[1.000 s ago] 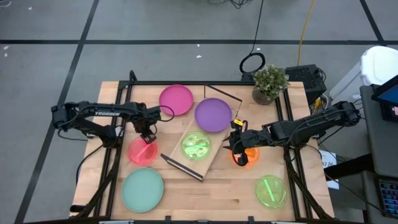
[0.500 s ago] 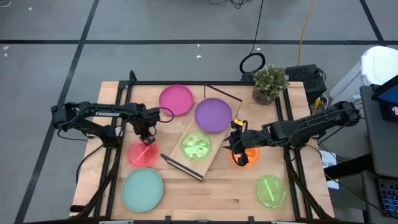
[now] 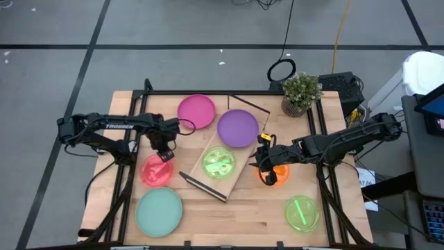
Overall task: Place and stack plates onto a shelf
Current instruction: Stack the red plate on top of the green plate on the shelf
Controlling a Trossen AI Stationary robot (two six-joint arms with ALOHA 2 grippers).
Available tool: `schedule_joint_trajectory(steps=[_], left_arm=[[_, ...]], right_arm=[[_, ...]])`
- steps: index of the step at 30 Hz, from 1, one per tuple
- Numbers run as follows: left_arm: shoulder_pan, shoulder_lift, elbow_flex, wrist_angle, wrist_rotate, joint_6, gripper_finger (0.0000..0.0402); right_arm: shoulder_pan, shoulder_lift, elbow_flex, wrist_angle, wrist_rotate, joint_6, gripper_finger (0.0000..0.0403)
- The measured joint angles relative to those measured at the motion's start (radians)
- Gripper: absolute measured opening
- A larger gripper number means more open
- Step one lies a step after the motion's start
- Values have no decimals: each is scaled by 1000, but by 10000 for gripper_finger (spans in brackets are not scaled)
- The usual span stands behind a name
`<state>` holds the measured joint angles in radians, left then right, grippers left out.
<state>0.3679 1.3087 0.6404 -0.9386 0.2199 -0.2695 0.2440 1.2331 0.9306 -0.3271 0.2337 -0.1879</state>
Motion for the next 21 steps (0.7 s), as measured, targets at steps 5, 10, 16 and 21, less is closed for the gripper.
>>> schedule_joint_trajectory(steps=[5,10,16,21], left_arm=[[0,0,12,0,-3,36,131],[-8,0,12,16,-40,48,131],[-86,0,-1,26,-132,35,132],[-149,0,-1,26,-150,4,151]], right_arm=[[0,0,0,0,0,-7,107],[0,0,0,0,0,-7,107],[0,0,0,0,0,-1,107],[0,0,0,-7,0,3,107]])
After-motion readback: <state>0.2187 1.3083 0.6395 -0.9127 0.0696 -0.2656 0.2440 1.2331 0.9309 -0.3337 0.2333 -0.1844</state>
